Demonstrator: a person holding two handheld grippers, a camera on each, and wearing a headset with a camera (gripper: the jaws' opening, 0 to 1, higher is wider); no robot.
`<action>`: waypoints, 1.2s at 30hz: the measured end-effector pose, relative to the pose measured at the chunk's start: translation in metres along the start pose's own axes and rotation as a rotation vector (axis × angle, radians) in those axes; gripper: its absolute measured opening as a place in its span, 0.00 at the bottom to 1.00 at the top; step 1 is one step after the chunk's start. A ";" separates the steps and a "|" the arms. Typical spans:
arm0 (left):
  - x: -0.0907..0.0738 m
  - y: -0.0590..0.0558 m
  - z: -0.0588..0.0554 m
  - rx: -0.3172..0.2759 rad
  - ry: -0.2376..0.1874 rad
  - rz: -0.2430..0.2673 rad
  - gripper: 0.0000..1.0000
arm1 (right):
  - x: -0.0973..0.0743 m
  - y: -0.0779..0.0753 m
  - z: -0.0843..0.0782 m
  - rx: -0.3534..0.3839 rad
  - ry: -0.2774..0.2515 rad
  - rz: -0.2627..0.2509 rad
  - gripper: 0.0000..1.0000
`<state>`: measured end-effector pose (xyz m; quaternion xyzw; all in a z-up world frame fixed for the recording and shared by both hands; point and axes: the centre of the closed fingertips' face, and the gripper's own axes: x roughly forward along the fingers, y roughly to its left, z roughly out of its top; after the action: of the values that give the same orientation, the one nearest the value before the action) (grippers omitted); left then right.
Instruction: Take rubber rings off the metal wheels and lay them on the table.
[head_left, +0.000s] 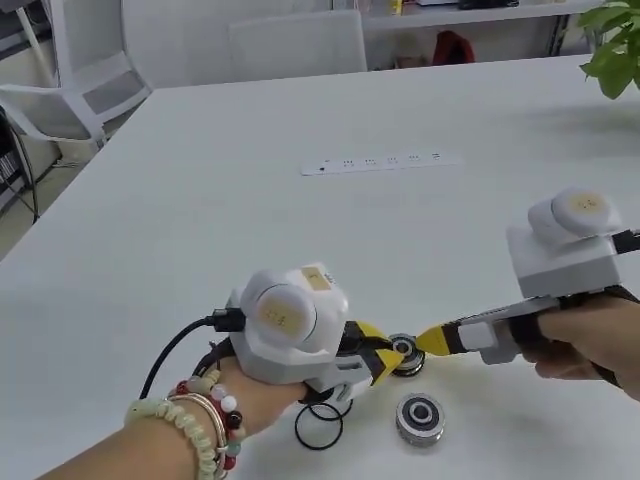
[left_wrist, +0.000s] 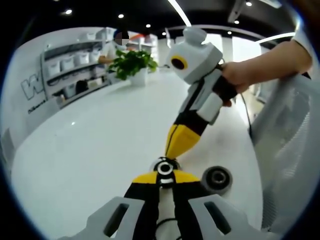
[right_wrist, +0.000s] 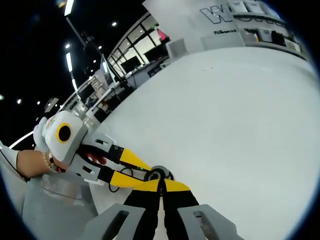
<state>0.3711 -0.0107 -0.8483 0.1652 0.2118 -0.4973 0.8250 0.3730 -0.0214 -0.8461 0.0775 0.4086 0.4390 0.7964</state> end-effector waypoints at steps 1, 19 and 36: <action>0.000 0.000 0.000 0.000 0.000 0.000 0.10 | 0.000 0.000 0.000 -0.001 0.000 0.000 0.00; 0.000 0.000 0.000 0.002 -0.003 0.000 0.10 | 0.002 0.004 0.000 -0.009 0.004 0.004 0.00; 0.001 -0.001 0.001 -0.004 -0.007 0.008 0.10 | 0.013 0.033 0.011 -0.065 -0.021 0.093 0.00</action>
<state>0.3710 -0.0126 -0.8483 0.1625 0.2090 -0.4943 0.8280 0.3634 0.0111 -0.8299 0.0751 0.3818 0.4875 0.7816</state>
